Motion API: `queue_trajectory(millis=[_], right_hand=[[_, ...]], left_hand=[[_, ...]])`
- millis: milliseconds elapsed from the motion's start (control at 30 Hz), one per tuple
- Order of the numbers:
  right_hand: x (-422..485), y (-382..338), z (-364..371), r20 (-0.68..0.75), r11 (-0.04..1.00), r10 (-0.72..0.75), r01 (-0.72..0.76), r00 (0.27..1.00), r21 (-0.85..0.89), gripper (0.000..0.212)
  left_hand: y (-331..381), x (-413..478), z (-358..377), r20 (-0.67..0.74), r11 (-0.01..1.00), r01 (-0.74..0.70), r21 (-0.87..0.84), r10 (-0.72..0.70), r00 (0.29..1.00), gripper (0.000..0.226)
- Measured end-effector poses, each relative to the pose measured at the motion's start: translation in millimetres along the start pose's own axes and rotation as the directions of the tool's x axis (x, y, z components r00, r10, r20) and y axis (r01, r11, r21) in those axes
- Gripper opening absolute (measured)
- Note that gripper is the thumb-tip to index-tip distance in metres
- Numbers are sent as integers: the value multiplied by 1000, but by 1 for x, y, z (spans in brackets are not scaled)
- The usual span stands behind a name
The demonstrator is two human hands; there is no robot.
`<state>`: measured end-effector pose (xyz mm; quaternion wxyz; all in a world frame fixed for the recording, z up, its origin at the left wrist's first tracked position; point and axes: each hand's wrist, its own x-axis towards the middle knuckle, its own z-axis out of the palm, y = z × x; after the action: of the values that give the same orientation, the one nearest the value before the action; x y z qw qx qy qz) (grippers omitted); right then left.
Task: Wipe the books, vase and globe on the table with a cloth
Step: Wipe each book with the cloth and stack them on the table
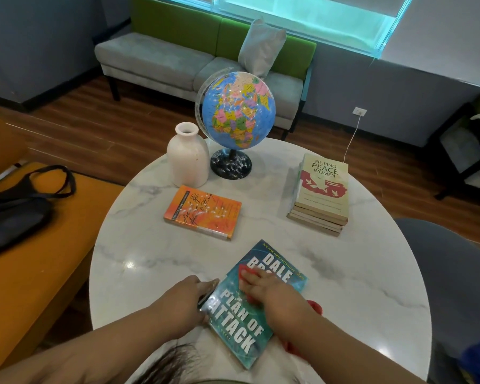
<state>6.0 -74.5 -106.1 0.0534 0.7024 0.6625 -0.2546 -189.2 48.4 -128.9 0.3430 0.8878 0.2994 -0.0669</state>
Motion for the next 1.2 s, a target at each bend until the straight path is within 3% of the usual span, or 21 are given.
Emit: queue_trajectory(millis=[67,200,300,367,433,500,567,600,700,767,867,967,1067,1200], right_hand=[[-10,1,3,-9,993,-48,49,999,105,62],[-27,14,1,-197,975,148,-110,969,192,58],[-26,1,6,-59,992,62,-56,996,110,76],[-31,-1,13,-14,989,0,3,1000,148,73],[-37,8,15,-128,966,26,8,991,260,70],[-41,20,16,-239,931,159,-64,958,360,81],[-39,17,18,-230,941,162,-80,959,330,77],[-38,10,20,-203,953,91,-27,975,301,70],[-40,1,29,-32,963,-86,91,996,252,75],[-42,6,25,-93,965,-21,44,995,258,67],[-45,14,17,-245,921,231,-130,942,368,81],[-49,-6,20,-168,966,98,-53,981,255,66],[-56,-23,24,-117,976,-26,50,993,213,67],[-49,-2,30,-212,966,159,-108,964,236,69]], left_hand=[[1,-1,0,4,1000,-5,-10,5,1000,71],[2,-1,-1,-5,1000,-11,-10,11,1000,68],[1,-1,-1,-8,1000,-9,-13,9,1000,69],[2,-2,-2,-6,999,-16,-28,16,1000,66],[3,-2,-3,-5,999,-20,-27,20,1000,64],[2,-2,-2,-5,1000,-14,-23,14,1000,68],[1,-2,-1,-5,1000,-9,-23,9,1000,70],[1,-2,-1,-3,1000,-9,-21,9,1000,71],[3,-3,-4,5,1000,-11,-22,11,1000,68],[5,-4,-5,8,1000,-14,-23,15,1000,65],[6,-4,-6,9,1000,-10,-24,11,1000,69],[8,-5,-7,12,999,-14,-30,14,1000,67],[10,-5,-9,24,1000,-18,-22,19,1000,66],[10,-6,-10,28,1000,-21,-13,21,999,67]])
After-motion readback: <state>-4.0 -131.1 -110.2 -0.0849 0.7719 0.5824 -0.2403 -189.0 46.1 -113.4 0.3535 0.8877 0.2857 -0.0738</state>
